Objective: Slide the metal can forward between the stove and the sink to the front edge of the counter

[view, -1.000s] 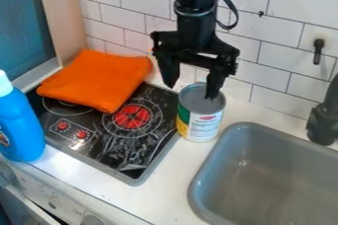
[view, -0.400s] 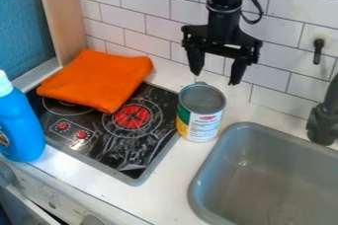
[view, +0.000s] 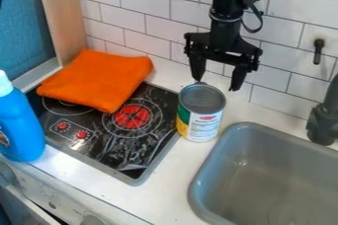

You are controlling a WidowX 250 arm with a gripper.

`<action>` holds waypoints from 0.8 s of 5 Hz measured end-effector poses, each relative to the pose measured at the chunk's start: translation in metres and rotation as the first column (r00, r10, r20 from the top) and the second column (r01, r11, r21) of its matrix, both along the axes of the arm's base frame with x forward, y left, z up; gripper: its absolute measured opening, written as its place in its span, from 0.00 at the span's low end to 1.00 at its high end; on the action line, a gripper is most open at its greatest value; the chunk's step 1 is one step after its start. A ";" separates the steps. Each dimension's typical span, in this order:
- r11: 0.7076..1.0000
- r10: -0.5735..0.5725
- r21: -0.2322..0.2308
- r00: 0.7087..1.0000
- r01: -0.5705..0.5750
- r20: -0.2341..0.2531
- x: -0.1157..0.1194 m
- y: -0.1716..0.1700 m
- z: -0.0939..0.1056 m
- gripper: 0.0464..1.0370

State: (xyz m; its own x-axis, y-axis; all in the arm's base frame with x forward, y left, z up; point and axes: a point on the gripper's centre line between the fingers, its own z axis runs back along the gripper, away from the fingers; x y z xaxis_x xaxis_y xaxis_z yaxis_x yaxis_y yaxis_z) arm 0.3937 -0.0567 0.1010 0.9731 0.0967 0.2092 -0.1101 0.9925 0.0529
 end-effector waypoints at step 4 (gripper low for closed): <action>0.998 0.021 0.052 0.999 -0.023 0.026 0.011 0.008 -0.010 0.96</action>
State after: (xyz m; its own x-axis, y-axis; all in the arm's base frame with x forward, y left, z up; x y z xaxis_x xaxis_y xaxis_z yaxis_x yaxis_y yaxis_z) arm 0.4046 -0.0487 0.0908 0.9651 0.1064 0.2394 -0.1338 0.9858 0.1013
